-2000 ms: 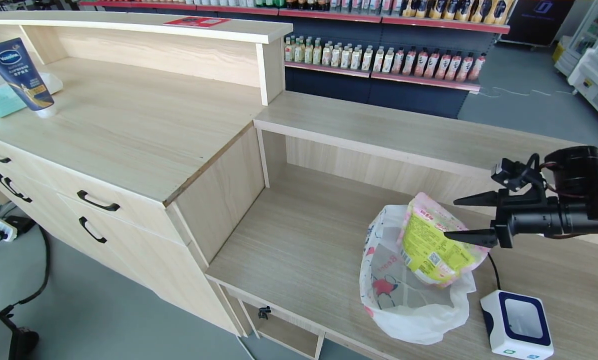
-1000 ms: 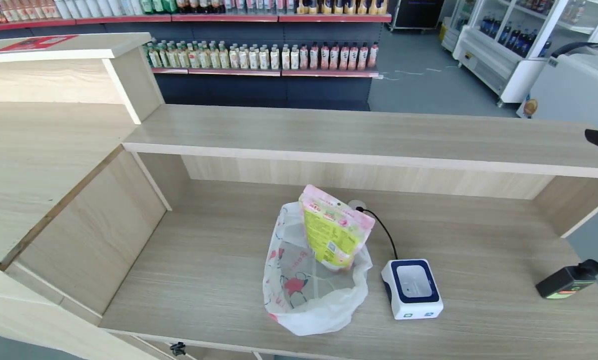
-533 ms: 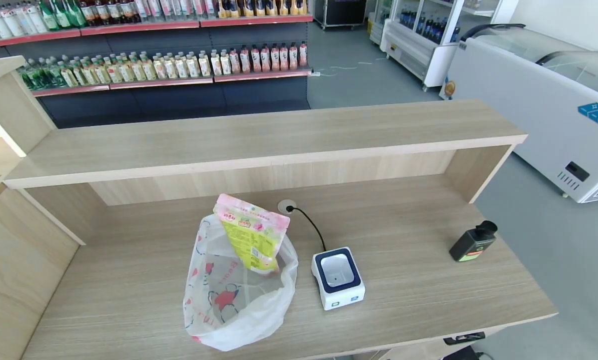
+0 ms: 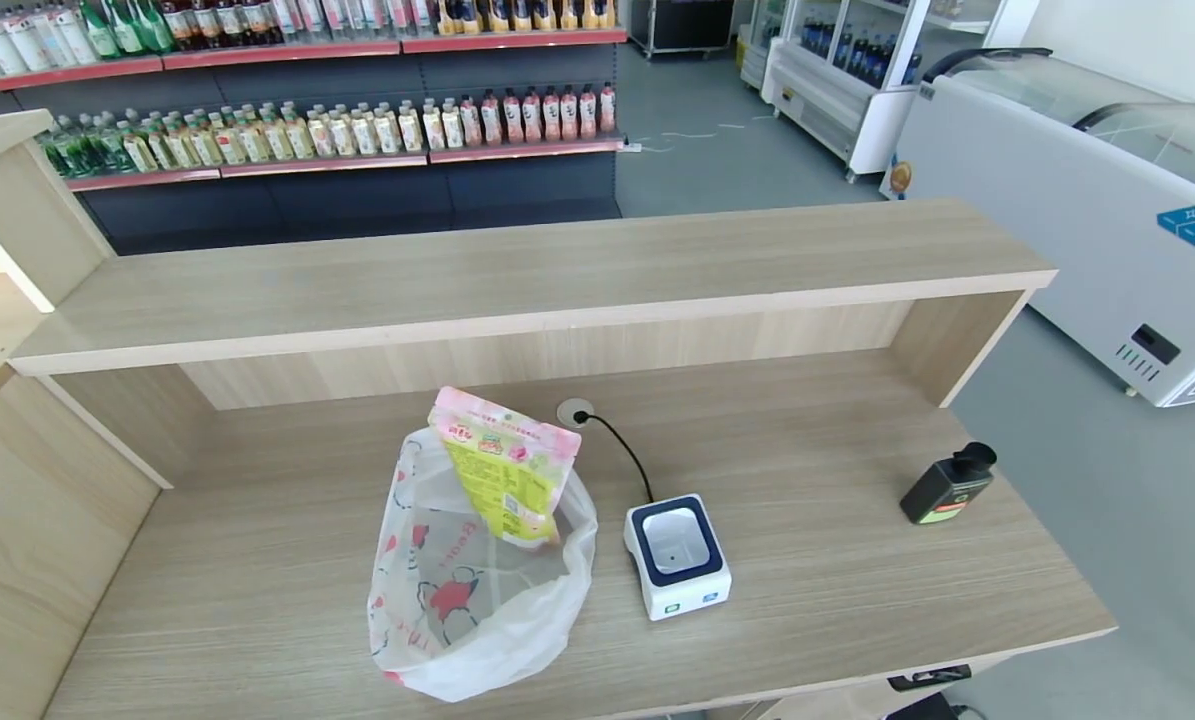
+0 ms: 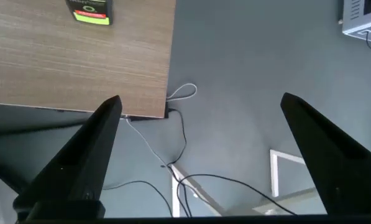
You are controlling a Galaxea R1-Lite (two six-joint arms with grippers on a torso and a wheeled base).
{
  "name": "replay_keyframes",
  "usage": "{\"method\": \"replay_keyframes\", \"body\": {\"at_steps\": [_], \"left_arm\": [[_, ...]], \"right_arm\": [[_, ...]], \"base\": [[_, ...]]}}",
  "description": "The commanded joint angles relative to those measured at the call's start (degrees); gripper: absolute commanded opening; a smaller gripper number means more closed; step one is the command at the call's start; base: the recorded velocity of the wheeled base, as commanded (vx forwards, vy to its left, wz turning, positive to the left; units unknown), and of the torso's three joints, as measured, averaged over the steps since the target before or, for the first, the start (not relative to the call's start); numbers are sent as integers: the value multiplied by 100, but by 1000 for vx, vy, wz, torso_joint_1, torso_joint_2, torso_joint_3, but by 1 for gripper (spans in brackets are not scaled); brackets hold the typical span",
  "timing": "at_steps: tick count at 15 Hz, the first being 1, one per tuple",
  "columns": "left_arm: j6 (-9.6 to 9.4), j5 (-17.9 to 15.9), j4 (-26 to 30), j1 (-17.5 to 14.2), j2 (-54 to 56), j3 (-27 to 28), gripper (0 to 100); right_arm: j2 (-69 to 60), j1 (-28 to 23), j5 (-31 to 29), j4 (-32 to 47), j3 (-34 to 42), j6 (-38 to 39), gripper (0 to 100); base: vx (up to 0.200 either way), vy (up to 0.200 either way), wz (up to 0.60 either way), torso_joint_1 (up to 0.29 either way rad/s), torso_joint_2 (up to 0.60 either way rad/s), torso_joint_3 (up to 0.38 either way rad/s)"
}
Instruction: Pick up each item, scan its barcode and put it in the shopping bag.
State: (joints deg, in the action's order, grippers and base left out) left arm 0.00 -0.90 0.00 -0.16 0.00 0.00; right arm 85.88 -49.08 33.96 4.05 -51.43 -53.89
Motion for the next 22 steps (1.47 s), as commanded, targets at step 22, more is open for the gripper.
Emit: {"method": "replay_keyframes", "body": {"at_steps": [22], "left_arm": [[0, 2, 0, -2, 0, 0, 100]], "right_arm": [[2398, -822, 1675, -115, -798, -1325, 100]], "base": [[0, 0, 0, 0, 0, 0]]}}
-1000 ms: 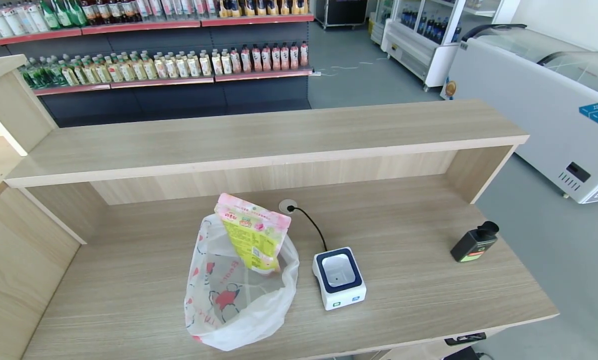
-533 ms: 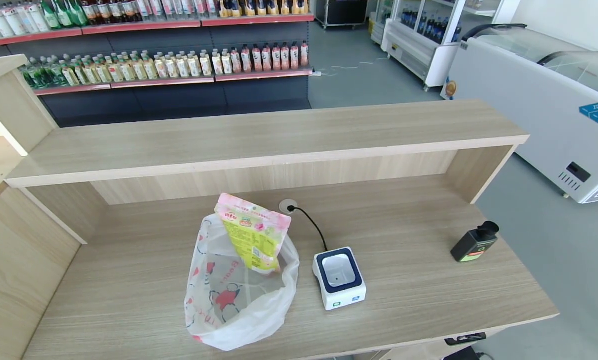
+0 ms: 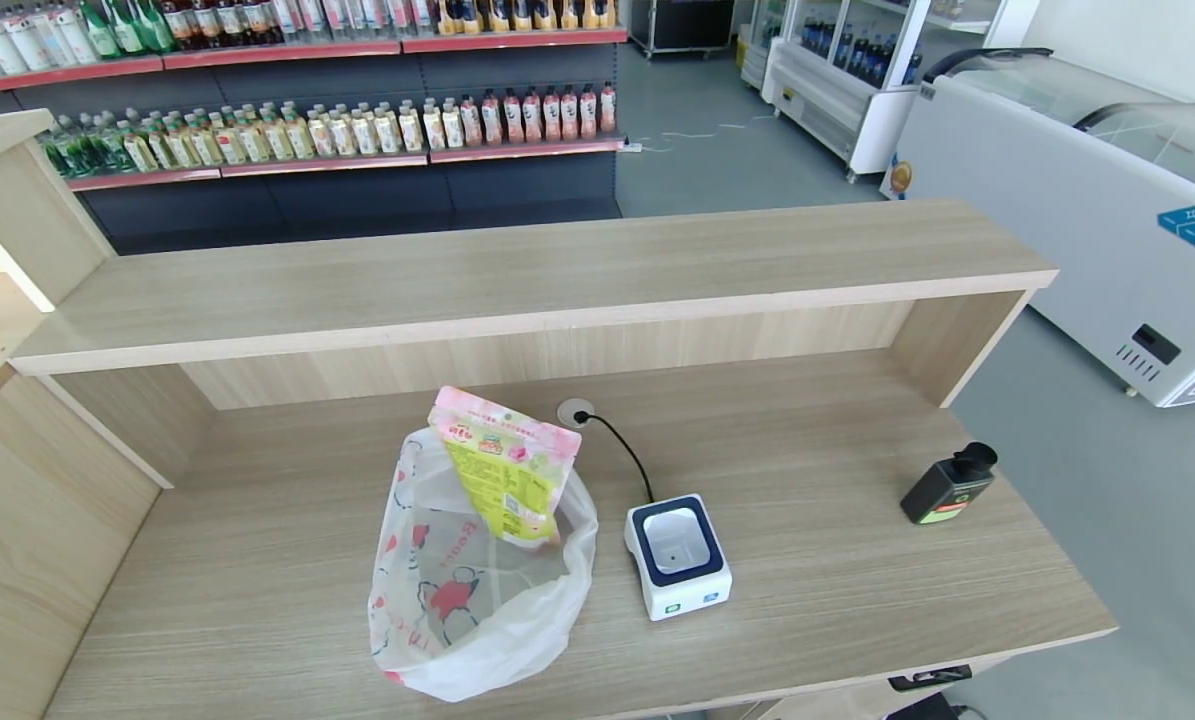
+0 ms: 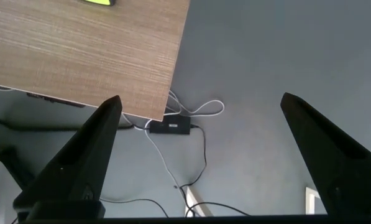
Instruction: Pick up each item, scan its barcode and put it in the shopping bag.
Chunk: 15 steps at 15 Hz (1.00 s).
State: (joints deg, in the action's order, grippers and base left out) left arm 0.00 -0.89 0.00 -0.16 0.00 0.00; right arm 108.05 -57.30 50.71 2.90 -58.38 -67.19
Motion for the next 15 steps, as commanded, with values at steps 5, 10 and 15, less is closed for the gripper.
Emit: {"method": "replay_keyframes", "body": {"at_steps": [5, 10, 15], "left_arm": [[0, 1, 0, -2, 0, 0, 100], [0, 1, 0, -2, 0, 0, 100], [0, 1, 0, -2, 0, 0, 100]], "right_arm": [[507, 0, 9, 0, -385, 242, 100], [692, 421, 185, 0, -604, 400, 100], [920, 1142, 290, 0, -789, 426, 100]], "base": [[0, 0, 0, 0, 0, 0], [0, 0, 0, 0, 0, 0], [0, 0, 0, 0, 0, 0]]}}
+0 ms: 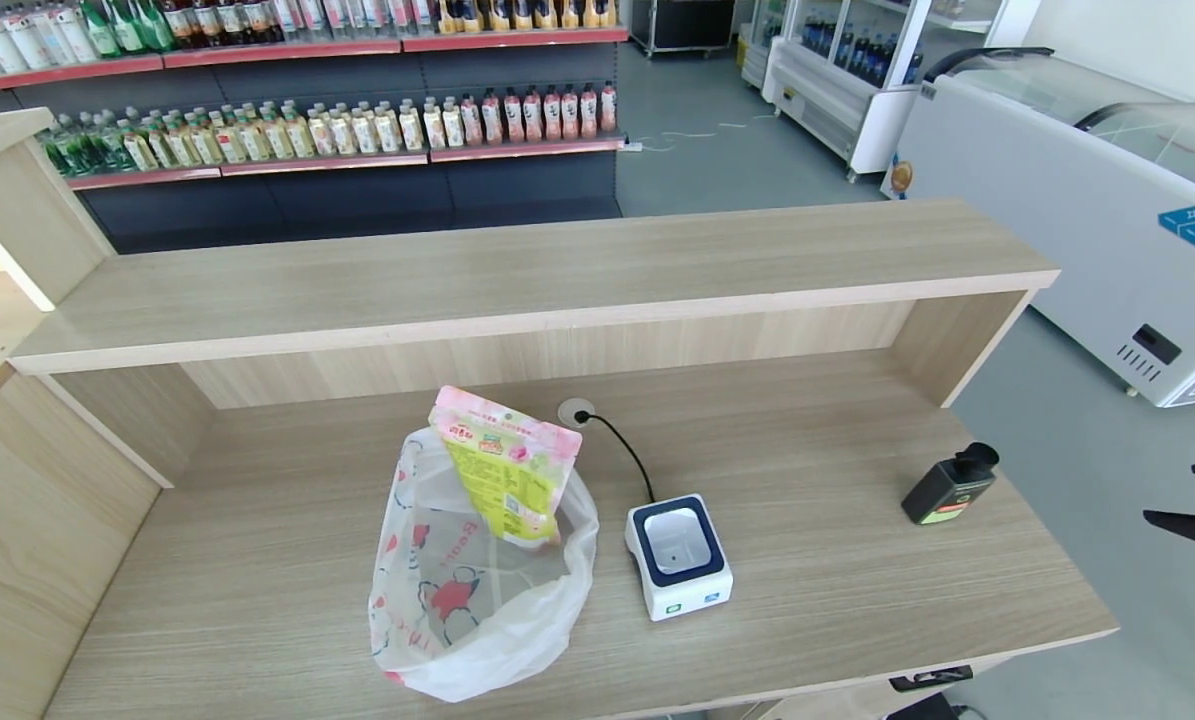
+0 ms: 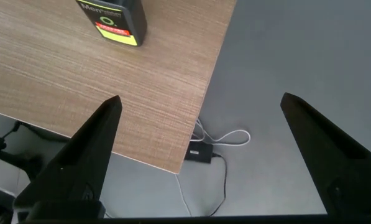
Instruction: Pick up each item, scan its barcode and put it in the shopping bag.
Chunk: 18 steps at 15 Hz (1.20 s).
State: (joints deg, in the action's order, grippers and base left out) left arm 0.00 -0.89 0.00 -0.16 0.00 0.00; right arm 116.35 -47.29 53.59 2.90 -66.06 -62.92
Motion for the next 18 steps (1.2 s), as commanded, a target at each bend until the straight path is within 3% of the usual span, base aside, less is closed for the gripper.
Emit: {"method": "replay_keyframes", "body": {"at_steps": [1, 18], "left_arm": [[-9, 1, 0, -2, 0, 0, 100], [0, 1, 0, -2, 0, 0, 100]], "right_arm": [[134, 238, 2, 0, -12, -1, 100], [521, 826, -6, -220, -47, -10, 100]], "base": [[0, 0, 0, 0, 0, 0], [0, 0, 0, 0, 0, 0]]}}
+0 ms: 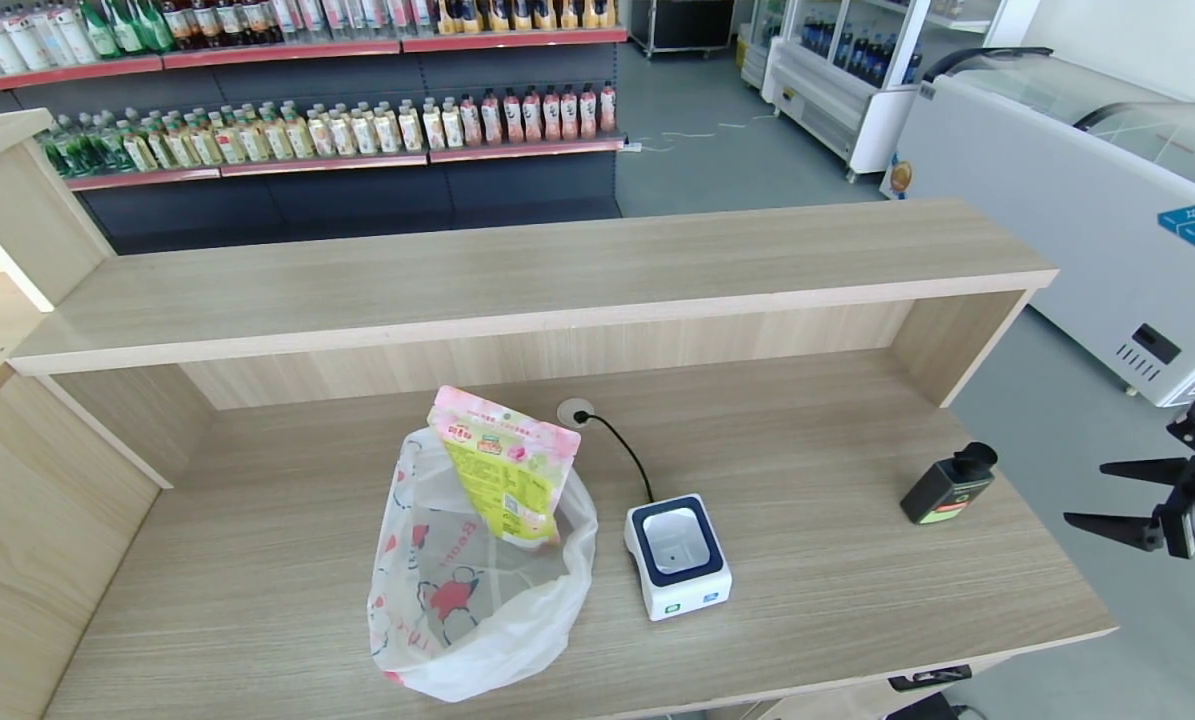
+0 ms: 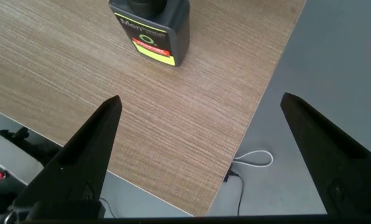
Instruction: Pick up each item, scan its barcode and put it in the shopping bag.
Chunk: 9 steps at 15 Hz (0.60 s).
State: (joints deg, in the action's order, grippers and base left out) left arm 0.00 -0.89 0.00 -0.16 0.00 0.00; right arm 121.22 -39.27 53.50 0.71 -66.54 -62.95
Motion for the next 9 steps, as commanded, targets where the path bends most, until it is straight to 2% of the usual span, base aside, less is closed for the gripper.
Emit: {"method": "replay_keyframes", "body": {"at_steps": [1, 2, 9], "left_arm": [[0, 1, 9, -2, 0, 0, 100], [0, 1, 0, -2, 0, 0, 100], [0, 1, 0, -2, 0, 0, 100]], "right_arm": [[42, 51, 2, 0, 0, -7, 100], [42, 95, 2, 0, 9, -7, 0], [121, 174, 2, -159, 27, -24, 0]], "base": [[0, 0, 0, 0, 0, 0], [0, 0, 0, 0, 0, 0], [0, 0, 0, 0, 0, 0]]}}
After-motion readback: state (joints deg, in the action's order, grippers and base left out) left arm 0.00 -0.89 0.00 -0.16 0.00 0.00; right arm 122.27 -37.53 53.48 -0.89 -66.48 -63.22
